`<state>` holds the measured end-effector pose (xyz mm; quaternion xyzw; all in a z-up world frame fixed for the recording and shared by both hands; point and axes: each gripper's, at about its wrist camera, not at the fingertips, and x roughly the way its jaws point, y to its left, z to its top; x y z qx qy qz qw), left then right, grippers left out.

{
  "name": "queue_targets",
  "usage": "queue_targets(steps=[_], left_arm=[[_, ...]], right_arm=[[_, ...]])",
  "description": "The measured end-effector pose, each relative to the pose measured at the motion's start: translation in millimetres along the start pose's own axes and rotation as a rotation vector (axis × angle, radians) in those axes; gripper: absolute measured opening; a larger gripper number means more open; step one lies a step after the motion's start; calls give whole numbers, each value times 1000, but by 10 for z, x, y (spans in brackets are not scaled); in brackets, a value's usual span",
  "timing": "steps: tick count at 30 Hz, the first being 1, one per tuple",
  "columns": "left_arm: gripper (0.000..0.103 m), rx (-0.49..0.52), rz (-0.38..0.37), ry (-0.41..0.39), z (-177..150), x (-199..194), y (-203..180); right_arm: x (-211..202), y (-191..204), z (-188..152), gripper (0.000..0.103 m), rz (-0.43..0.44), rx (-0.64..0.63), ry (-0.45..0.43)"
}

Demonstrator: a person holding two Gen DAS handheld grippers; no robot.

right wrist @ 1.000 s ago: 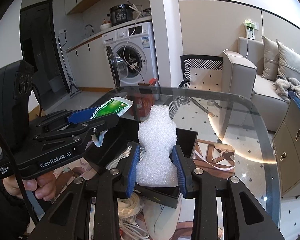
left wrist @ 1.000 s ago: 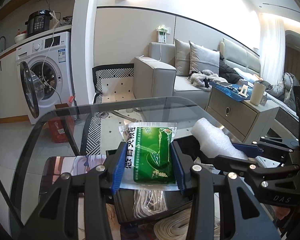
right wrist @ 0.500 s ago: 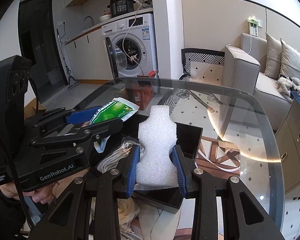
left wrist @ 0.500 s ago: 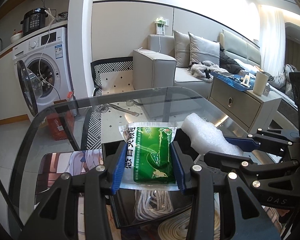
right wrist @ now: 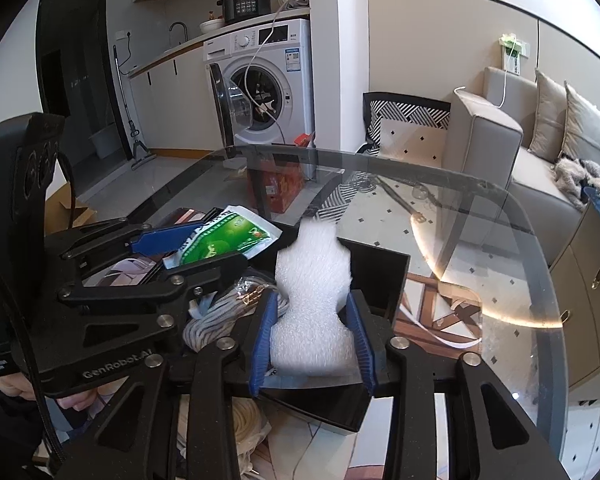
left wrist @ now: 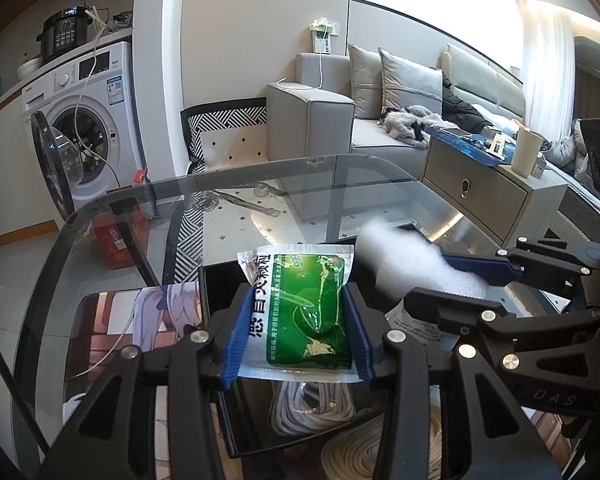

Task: Organize soft objects
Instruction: 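Drop the green packet into the box with the left tool while the right tool releases the foam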

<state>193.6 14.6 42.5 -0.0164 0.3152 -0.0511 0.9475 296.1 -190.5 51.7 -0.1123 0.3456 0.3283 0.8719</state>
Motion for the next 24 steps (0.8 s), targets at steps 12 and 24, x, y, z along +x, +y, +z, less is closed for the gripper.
queue_targets(steps=[12,24], left_arm=[[103,-8,6,-50,-59,-328,52],[103,-29,34,-46,-304,-689,99]], right_arm=[[-476,-48,-197,99,-28,27,-86],[-817,37,-561,102,-33,31,-71]])
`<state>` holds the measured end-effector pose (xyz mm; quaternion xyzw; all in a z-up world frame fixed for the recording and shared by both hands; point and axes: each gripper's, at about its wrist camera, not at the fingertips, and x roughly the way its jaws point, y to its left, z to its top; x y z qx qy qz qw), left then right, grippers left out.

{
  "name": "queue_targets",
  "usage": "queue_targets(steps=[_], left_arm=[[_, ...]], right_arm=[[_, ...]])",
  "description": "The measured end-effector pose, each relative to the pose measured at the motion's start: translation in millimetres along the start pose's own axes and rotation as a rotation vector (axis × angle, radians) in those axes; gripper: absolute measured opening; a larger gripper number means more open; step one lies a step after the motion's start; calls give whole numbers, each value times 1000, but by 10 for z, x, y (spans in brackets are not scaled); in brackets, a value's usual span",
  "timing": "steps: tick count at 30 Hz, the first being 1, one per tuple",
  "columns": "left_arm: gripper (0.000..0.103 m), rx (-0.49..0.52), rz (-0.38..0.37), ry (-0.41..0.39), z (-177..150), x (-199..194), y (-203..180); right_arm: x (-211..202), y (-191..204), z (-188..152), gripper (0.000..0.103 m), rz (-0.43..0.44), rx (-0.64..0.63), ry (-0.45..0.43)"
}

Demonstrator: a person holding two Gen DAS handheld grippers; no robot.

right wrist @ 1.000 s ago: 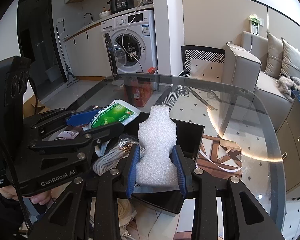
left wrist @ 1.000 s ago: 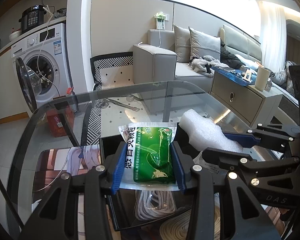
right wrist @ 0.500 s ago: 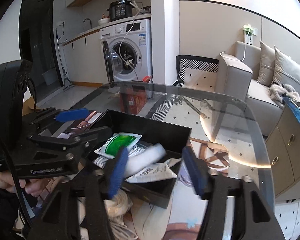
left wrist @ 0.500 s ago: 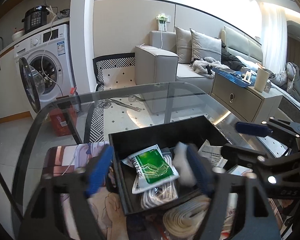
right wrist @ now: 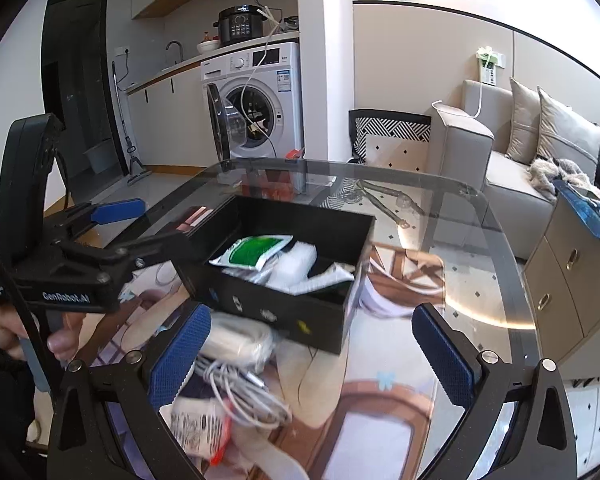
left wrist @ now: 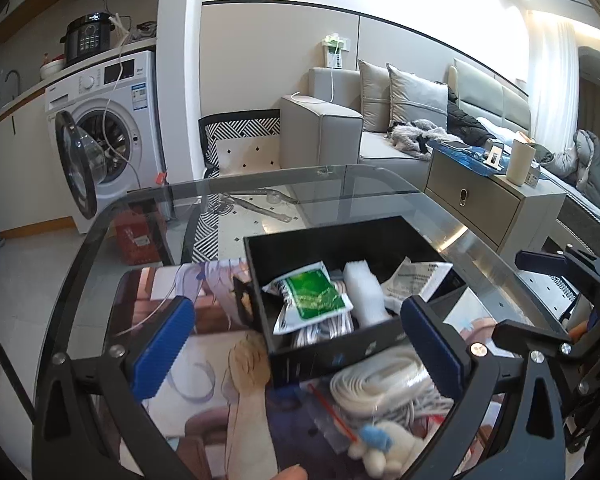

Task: Organize soft objects
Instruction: 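Drop the green packet into the box with the left tool while the right tool releases the foam, then move the left tool to the white plush toy while the right tool approaches the red-edged packet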

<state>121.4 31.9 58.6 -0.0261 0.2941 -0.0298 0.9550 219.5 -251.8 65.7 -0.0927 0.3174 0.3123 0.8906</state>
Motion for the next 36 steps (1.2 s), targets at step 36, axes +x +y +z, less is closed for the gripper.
queue_targets(steps=[36], left_arm=[[103,-61,-74,188,-707,-214,-306]], right_arm=[[30,100,-486,102,88,-99,146]])
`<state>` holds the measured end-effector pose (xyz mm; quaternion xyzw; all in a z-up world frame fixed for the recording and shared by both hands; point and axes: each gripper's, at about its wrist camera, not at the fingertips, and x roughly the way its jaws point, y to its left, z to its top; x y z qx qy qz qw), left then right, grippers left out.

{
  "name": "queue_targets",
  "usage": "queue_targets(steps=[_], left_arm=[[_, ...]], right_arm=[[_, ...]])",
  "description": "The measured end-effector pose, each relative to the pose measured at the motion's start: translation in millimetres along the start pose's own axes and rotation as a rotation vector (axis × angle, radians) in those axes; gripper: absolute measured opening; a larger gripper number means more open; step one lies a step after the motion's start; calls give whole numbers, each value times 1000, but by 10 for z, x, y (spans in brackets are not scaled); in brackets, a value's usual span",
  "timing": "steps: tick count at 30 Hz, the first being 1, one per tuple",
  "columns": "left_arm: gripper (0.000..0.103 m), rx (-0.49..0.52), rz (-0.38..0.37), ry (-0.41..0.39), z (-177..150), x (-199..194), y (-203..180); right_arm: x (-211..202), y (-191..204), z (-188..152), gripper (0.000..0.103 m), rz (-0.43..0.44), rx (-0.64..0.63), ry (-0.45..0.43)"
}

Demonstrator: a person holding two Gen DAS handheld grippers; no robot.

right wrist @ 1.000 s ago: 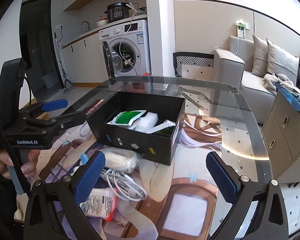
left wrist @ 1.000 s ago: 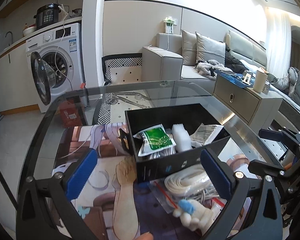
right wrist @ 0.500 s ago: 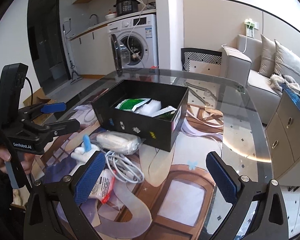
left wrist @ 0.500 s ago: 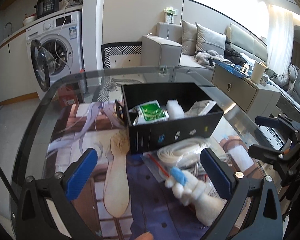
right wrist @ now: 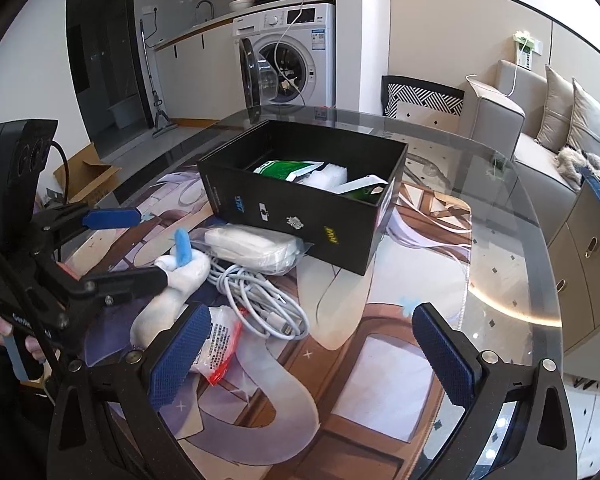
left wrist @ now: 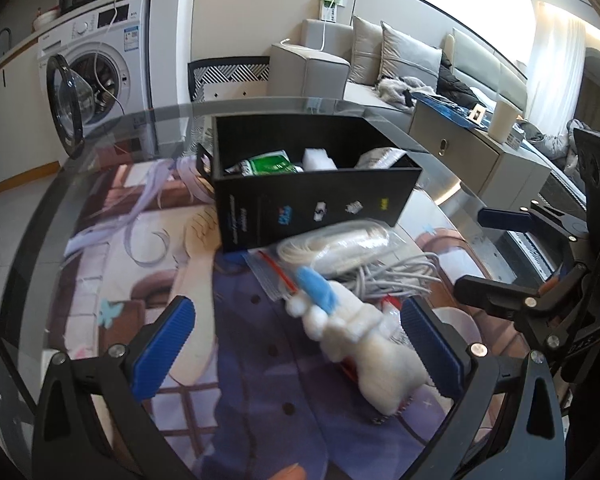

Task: Organize soft objects
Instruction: 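Move the left tool to the white plush toy while the right tool approaches the red-edged packet, then grasp the white plush toy with the left tool while the right tool grasps the red-edged packet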

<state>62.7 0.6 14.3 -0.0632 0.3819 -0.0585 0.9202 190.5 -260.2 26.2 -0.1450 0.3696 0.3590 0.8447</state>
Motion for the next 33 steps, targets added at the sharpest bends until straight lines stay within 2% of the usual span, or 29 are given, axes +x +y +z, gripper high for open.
queue_targets(steps=[12,17,23,25,28,33], left_arm=[[103,-23,-50,52,-49,103,-64],[99,-35,-73,78,-73,158,-52],[73,-49,-148,101,-93,188,-42],[56,-55,-177,107,-101,190,-33],[37,-58,-175,111,-118,187,-13],[31,-64,-162,93,-134,144,38]], right_arm=[[35,35,-101,102,5,9,25],[72,69,-215,102,17,12,53],[102,120,-254,102,43,-10,73],[113,146,-267,102,51,-24,81],[126,189,-269,102,62,-42,86],[130,243,-279,102,85,-55,89]])
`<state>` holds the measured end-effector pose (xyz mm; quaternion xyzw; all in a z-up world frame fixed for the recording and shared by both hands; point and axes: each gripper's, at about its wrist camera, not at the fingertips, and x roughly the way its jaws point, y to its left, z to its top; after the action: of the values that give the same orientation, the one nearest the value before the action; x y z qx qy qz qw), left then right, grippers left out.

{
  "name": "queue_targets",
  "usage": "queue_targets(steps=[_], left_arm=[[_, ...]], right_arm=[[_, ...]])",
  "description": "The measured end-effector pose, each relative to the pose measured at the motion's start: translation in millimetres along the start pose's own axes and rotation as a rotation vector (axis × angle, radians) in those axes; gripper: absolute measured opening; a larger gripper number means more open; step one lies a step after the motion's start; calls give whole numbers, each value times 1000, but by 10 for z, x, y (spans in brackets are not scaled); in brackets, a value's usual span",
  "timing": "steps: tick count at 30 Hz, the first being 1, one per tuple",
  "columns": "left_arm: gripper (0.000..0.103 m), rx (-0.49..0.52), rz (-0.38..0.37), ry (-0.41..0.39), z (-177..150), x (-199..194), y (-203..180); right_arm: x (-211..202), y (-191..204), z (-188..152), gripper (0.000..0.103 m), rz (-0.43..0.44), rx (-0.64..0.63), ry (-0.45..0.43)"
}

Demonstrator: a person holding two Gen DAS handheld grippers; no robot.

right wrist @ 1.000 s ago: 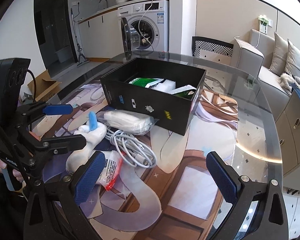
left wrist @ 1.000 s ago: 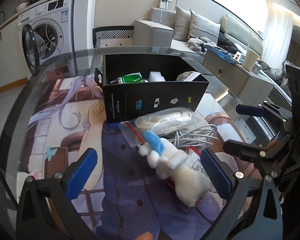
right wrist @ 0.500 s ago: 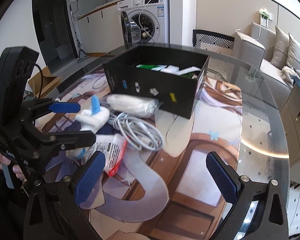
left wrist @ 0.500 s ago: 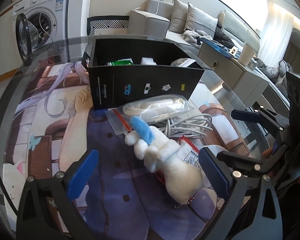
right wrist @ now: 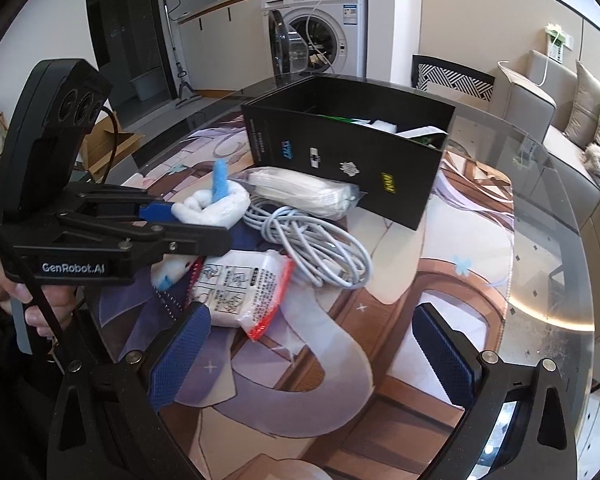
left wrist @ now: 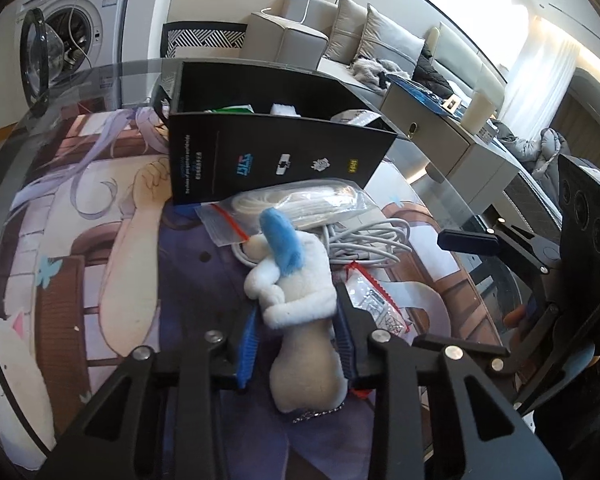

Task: Organize soft objects
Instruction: 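Grasp the white plush toy with the left tool while the right tool grasps the red-edged packet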

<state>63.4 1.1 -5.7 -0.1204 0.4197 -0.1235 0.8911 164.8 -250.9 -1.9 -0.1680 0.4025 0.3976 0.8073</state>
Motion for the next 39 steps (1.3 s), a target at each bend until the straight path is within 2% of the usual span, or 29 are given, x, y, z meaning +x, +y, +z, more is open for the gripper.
queue_targets(steps=[10,17,30,35,39], left_arm=[[31,-4,52,-41,-7,-152,116],[31,-12,62,-59,3,-197,155],[31,-26,75,-89,30,-288,201],[31,-25,76,-99,30,-324,200],[31,-27,78,-114,42,-364,201]], right_arm=[[106,203,5,102,79,-18,19],[220,388,37,101,93,-47,35],[394,512,96,67,62,-93,55],[363,500,97,59,73,-107,40],[309,529,99,58,81,-118,32]])
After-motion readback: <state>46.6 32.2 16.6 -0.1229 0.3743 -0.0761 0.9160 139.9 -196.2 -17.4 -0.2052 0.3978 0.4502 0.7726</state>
